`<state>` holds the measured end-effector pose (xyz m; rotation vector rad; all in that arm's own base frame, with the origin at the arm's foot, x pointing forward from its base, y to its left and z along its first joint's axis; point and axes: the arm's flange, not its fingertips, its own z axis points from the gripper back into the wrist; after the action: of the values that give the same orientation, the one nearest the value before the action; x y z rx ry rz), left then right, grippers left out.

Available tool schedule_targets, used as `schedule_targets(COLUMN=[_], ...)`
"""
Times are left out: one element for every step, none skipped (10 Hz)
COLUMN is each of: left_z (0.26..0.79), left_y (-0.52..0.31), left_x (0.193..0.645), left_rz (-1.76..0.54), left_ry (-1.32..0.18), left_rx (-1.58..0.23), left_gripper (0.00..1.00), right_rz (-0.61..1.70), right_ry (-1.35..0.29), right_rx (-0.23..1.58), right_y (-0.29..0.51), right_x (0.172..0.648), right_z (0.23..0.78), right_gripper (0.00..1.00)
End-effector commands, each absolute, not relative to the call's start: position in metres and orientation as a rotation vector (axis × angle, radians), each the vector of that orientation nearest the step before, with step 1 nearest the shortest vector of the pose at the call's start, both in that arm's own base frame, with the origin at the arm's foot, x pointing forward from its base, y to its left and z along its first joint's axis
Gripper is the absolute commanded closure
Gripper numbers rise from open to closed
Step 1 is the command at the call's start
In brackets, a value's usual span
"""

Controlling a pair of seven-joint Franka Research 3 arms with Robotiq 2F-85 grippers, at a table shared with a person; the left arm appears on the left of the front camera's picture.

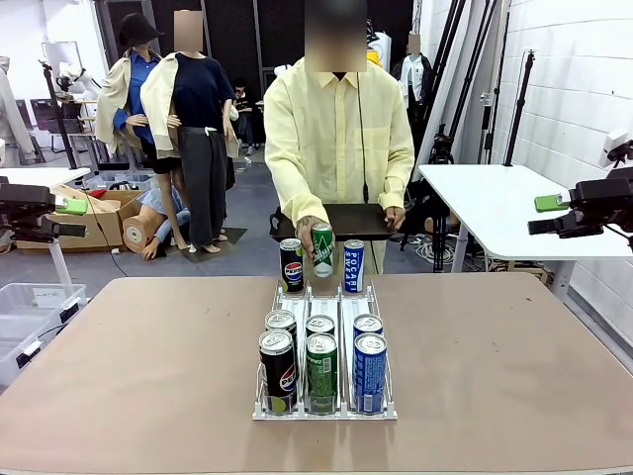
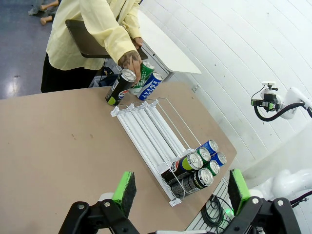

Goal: Retrieve and hand over the desired beverage to the person.
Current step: Pick up a can of the same type that the person held from the Automatic Can Dispenser.

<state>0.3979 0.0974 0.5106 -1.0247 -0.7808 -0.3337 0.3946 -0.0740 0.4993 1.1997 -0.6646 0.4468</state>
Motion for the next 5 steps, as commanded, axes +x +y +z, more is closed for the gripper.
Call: schedule_targets(left_z=[0.5115,0.5115,0.5115,0.5115,0.5115], left_y=[0.0991,0.0991,0.0991,0.0991,0.0991], left_x=[0.3963,0.3963,0.3963,0.3963,0.3963], left_rz=[-0.328,-0.328,-0.328,-0.328,-0.328], left_ry=[-0.777,-0.777,-0.777,-0.777,-0.777], left_rx=[-1.04,-1.04,-1.04,-1.04,-1.04], left_gripper=[0.0,0.0,0.0,0.0,0.0], right_rz=[0.44,0.44,0.44,0.44,0.44], right_ry=[-0.668,-0.668,-0.668,-0.668,-0.668], right_rx=[1.213,1.213,1.213,1.213,1.213], right_y=[-0.0738,-0.0738,-0.0738,-0.0738,-0.0738], right_x=[0.3951,0.3951,0.3951,0.3951,0.3951], right_z=[0.5001,0.5001,0.5001,0.5001,0.5001], right_gripper=[0.0,0.0,0.0,0.0,0.0])
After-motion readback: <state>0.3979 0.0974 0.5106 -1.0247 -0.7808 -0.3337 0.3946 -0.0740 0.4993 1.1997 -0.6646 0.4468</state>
